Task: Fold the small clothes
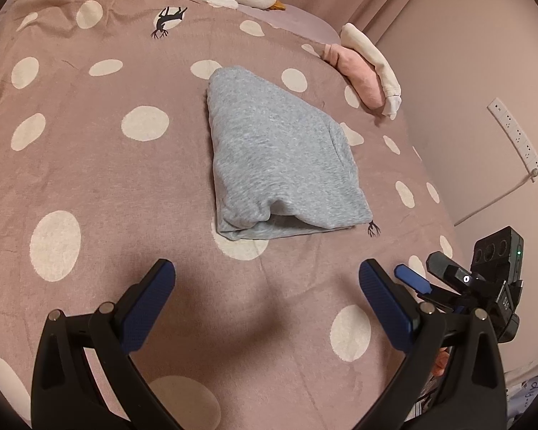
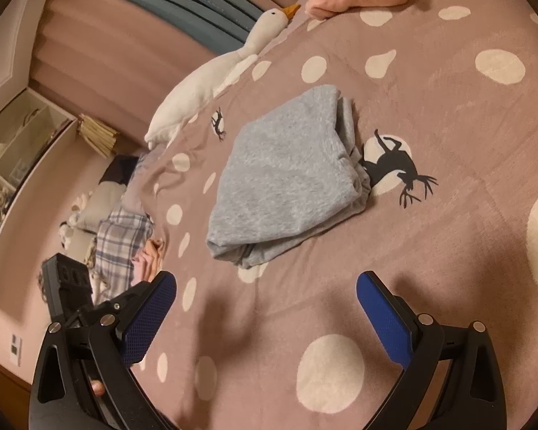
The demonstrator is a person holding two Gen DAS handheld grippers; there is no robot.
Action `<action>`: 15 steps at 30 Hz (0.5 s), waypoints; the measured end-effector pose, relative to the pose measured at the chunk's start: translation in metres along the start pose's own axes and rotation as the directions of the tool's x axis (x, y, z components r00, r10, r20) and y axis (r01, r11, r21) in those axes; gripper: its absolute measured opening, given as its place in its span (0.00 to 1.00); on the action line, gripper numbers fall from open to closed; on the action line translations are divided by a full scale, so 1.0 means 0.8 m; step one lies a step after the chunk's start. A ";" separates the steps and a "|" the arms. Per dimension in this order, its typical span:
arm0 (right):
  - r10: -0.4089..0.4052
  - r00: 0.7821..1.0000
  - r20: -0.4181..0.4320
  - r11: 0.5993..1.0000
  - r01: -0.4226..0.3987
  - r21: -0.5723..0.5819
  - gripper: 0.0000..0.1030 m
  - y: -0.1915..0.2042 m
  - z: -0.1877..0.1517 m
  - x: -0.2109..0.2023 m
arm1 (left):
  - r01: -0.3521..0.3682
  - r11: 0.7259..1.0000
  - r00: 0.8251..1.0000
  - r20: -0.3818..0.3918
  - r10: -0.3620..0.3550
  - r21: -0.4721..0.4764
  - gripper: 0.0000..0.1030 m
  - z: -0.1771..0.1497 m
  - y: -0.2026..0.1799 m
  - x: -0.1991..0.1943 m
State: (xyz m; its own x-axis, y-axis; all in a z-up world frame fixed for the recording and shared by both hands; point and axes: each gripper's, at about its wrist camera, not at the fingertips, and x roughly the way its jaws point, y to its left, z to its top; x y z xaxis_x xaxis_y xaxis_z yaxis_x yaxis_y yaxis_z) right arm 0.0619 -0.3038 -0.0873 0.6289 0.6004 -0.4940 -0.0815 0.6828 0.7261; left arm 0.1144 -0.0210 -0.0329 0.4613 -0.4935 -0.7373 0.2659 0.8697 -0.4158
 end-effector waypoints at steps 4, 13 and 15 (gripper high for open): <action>0.001 1.000 -0.011 1.000 -0.001 0.008 0.97 -0.003 0.002 0.005 | 0.000 1.000 1.000 -0.008 0.000 -0.006 1.00 0.005 0.005 0.007; 0.001 0.999 -0.033 0.997 0.001 0.075 0.97 -0.021 0.014 0.020 | 0.029 0.994 0.999 -0.027 -0.032 -0.102 1.00 0.025 0.036 0.029; -0.004 0.999 -0.036 0.996 0.007 0.093 0.97 -0.027 0.019 0.023 | 0.041 0.991 0.998 -0.031 -0.045 -0.124 1.00 0.031 0.043 0.035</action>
State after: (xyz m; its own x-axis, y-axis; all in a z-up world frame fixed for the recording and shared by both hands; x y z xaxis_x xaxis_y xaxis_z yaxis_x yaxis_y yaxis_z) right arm 0.0870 -0.3135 -0.1046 0.6007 0.6124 -0.5140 -0.0046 0.6455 0.7637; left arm 0.1572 -0.0048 -0.0545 0.4219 -0.5322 -0.7340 0.1779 0.8425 -0.5085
